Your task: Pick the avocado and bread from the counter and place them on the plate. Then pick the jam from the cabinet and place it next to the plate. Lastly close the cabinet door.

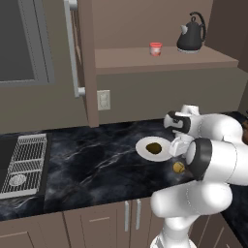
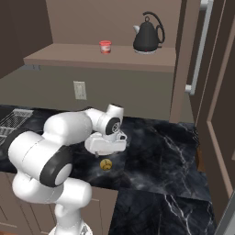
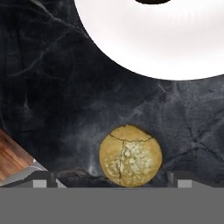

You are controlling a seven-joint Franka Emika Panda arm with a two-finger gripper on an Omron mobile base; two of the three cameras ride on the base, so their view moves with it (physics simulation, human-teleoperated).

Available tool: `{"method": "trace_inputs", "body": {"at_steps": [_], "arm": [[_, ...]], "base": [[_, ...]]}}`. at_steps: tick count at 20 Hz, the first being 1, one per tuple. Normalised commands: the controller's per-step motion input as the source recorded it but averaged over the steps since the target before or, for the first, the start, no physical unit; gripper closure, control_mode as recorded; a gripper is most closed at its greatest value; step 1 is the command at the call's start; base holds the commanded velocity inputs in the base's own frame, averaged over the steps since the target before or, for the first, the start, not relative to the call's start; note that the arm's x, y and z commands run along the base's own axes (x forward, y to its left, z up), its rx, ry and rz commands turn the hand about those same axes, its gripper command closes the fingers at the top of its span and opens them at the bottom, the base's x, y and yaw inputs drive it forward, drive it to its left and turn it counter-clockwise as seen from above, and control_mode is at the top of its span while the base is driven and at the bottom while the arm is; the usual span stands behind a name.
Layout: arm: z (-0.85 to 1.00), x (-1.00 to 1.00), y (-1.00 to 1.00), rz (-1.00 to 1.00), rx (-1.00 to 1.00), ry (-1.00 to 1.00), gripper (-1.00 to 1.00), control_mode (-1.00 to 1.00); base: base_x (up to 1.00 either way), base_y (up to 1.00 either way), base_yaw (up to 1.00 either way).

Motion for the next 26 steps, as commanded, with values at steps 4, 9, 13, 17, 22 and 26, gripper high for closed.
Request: {"method": "trace_inputs", "body": {"at_steps": [4, 9, 13, 17, 22, 26], "arm": [[-0.14, -0.16, -0.01, -0.1, 0.0, -0.01, -1.0, -1.0], [-0.14, -0.01, 0.0, -0.07, 0.0, -0.02, -1.0, -1.0], [-0.17, 0.01, 0.0, -0.02, 0.0, -0.02, -1.0, -1.0], [-0.2, 0.07, 0.0, 0.0, -0.01, -0.01, -1.0, -1.0], [-0.19, 0.1, 0.0, 0.0, -0.03, 0.0, -1.0, -1.0], [-0.19, 0.09, 0.0, 0.0, -0.03, 0.0, -1.0, -1.0]], "base": [[0.0, 0.0, 0.0], [0.0, 0.0, 0.0], [0.0, 0.0, 0.0], [0.0, 0.0, 0.0], [0.0, 0.0, 0.0], [0.0, 0.0, 0.0]]}}
